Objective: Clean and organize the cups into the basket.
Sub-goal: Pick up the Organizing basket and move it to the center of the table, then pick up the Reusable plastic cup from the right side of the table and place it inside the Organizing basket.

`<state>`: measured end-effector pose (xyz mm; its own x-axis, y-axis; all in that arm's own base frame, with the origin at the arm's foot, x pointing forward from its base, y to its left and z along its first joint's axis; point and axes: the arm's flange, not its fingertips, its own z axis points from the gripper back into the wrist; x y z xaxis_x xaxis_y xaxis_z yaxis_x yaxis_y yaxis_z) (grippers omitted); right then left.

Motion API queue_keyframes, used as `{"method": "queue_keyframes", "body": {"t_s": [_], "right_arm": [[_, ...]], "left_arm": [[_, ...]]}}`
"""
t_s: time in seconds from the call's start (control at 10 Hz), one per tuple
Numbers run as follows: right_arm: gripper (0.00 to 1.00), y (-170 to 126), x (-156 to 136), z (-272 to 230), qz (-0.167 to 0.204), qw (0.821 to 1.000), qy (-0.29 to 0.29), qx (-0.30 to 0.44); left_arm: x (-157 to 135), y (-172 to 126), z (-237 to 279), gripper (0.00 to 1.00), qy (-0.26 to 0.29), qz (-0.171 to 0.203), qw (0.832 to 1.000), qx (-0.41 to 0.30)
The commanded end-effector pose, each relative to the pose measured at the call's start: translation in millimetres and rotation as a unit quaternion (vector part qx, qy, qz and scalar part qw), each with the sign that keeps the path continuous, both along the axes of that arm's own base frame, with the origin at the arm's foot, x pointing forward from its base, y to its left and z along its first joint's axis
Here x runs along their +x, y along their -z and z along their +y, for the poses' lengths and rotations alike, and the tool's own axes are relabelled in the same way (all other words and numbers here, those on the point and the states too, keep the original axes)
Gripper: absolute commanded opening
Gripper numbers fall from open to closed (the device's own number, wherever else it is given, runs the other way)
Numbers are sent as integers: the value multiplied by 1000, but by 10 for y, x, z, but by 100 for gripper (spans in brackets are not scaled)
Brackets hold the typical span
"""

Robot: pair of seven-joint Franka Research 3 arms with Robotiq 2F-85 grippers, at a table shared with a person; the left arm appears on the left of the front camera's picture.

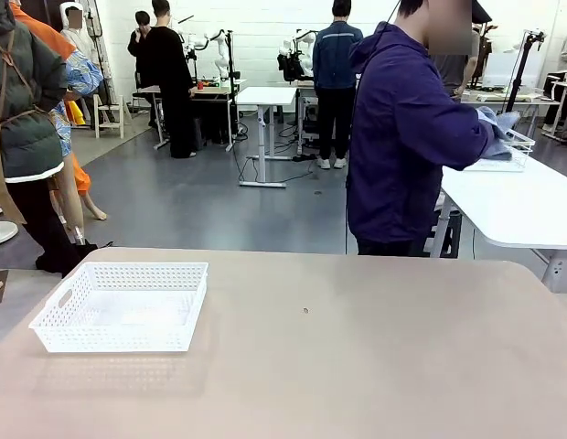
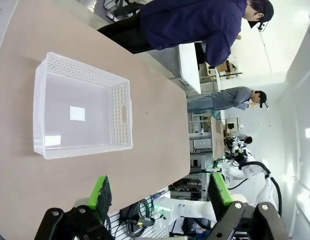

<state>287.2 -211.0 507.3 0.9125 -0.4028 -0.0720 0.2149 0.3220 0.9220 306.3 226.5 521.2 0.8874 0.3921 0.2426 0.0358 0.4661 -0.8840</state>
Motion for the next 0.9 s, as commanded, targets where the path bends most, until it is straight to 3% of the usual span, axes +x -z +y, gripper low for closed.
{"method": "queue_keyframes", "body": {"t_s": [0.0,0.4,0.6,0.8], "right_arm": [[100,-91,-177,-53,11,1000,-22,1],[100,-138,-402,-212,-1,1000,8,-8],[100,-155,-390,-188,-11,1000,11,-16],[100,-131,-391,-206,1,1000,13,-1]], "left_arm": [[-49,-57,-16,100,-1,7,1000,18],[-78,-152,-64,100,1,5,999,42],[-95,-206,-107,100,-2,-3,998,55],[-58,-123,-53,100,6,-4,999,31]]}}
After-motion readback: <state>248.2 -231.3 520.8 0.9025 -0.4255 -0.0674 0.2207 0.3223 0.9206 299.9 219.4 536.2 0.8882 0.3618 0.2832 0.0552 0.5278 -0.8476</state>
